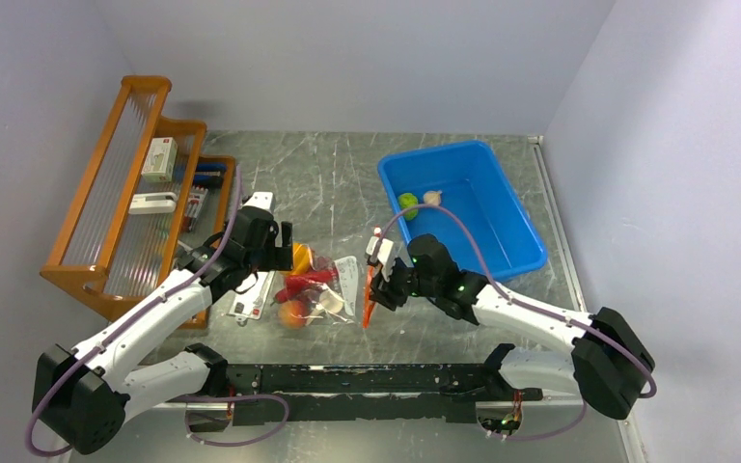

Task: Open the zip-top bag and remove the fake food
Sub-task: Pick up the fake vegetable from the zipper food storage bag.

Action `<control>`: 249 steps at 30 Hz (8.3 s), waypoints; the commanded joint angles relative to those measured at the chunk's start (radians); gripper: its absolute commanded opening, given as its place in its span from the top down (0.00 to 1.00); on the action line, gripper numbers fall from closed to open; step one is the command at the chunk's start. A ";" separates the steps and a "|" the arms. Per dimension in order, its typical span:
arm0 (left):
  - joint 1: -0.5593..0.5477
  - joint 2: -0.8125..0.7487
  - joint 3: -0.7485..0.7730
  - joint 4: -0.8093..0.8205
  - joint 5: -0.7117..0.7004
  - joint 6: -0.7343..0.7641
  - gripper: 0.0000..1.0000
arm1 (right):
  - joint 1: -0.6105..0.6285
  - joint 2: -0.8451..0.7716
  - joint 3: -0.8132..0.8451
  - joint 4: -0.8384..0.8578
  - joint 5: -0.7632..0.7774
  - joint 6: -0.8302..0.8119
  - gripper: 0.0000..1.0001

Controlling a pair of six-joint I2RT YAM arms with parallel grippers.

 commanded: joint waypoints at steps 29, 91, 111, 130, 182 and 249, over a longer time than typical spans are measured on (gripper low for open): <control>0.007 0.129 0.050 0.009 0.179 0.049 0.08 | 0.291 0.362 0.064 0.372 0.325 0.122 0.49; 0.016 0.293 0.101 -0.071 0.081 0.090 0.93 | 0.157 0.583 0.397 0.190 0.096 0.461 0.44; 0.016 0.304 0.103 -0.076 0.060 0.077 0.93 | 0.158 0.561 0.285 0.181 0.031 0.441 0.86; 0.016 0.306 0.102 -0.058 0.134 0.076 0.93 | 0.126 0.435 0.300 0.027 0.136 0.411 0.85; 0.015 0.354 0.110 -0.066 0.194 0.078 0.93 | 0.127 0.463 0.160 0.310 0.209 0.627 0.75; 0.007 0.361 0.117 -0.076 0.188 0.074 0.93 | 0.022 0.495 0.375 -0.161 0.132 0.833 0.78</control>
